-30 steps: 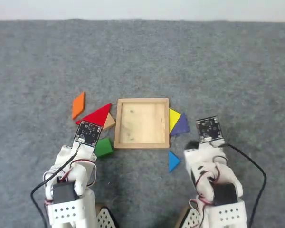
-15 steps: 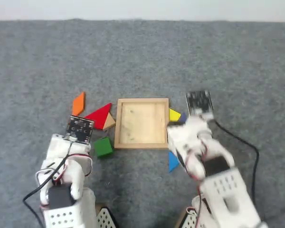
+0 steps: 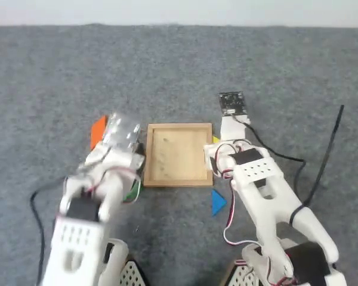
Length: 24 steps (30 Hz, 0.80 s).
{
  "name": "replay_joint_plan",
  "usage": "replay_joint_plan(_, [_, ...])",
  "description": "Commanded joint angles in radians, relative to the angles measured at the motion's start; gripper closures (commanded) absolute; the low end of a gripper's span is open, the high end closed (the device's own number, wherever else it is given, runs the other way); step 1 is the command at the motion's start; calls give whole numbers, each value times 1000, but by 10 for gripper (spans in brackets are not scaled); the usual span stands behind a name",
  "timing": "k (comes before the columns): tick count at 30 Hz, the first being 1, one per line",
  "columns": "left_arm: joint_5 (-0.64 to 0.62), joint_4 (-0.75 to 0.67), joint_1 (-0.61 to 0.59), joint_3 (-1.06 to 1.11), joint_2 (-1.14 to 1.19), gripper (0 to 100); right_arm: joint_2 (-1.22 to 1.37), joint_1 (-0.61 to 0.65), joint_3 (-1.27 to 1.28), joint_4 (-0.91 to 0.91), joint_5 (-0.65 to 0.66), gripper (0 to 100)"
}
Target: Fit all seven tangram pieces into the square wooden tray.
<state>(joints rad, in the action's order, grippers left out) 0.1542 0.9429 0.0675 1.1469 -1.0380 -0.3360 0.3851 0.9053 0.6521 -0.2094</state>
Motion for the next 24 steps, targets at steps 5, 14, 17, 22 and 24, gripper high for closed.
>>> replay_joint_plan(5, [-103, -28, 9, -400, 736, 860, -143, -30, 51, -24, -6, 987])
replay_joint_plan(14, [-176, -20, -35, -656, 1148, 863, -150, -25, 54, -22, -6, 987])
replay_joint_plan(17, [-250, -18, -35, -667, 1158, 863, -150, -25, 54, -22, -6, 987])
replay_joint_plan(22, [-298, -11, -104, -665, 1163, 863, -150, -25, 54, -22, -5, 987])
replay_joint_plan(24, [-270, 15, -157, -671, 1158, 863, -150, -25, 54, -22, -5, 987])
